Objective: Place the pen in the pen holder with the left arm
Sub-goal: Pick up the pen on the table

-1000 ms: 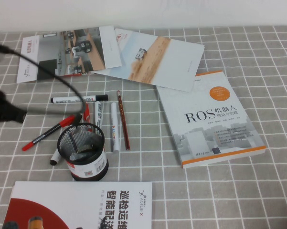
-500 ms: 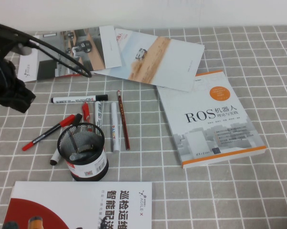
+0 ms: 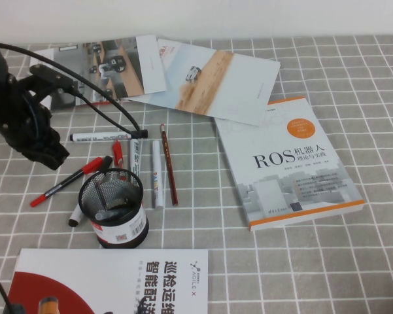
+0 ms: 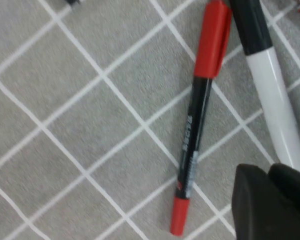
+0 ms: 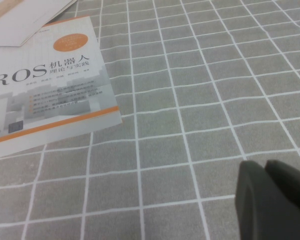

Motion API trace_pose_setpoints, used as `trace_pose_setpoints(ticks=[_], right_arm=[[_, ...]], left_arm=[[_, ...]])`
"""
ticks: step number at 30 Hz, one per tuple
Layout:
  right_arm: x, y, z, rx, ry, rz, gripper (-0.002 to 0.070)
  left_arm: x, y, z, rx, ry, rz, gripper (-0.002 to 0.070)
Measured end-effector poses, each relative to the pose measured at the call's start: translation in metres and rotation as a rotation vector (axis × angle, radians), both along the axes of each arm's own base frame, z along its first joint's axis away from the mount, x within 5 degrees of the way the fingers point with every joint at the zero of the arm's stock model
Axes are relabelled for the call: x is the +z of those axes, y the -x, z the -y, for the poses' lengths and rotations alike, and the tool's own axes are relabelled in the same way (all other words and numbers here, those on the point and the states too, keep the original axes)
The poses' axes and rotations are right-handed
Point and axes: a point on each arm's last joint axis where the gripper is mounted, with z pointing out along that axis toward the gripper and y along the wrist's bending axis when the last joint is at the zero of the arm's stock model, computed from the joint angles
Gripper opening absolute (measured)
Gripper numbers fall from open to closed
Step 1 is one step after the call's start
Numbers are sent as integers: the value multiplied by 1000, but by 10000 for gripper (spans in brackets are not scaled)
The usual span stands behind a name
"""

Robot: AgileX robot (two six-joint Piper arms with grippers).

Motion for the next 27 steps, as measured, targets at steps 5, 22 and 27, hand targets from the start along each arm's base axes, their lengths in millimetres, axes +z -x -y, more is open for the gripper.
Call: trace_pose_setpoints(ticks=[5, 22, 27], right_arm=[[0, 0, 0, 0, 0, 0, -15], [0, 0, 0, 0, 0, 0, -15], [0, 0, 0, 0, 0, 0, -15]], left_arm=[[-3, -4, 2, -30, -17, 34, 171], [-52, -19, 22, -144, -124, -12, 278], [-63, -22, 22, -160, -146, -22, 278]])
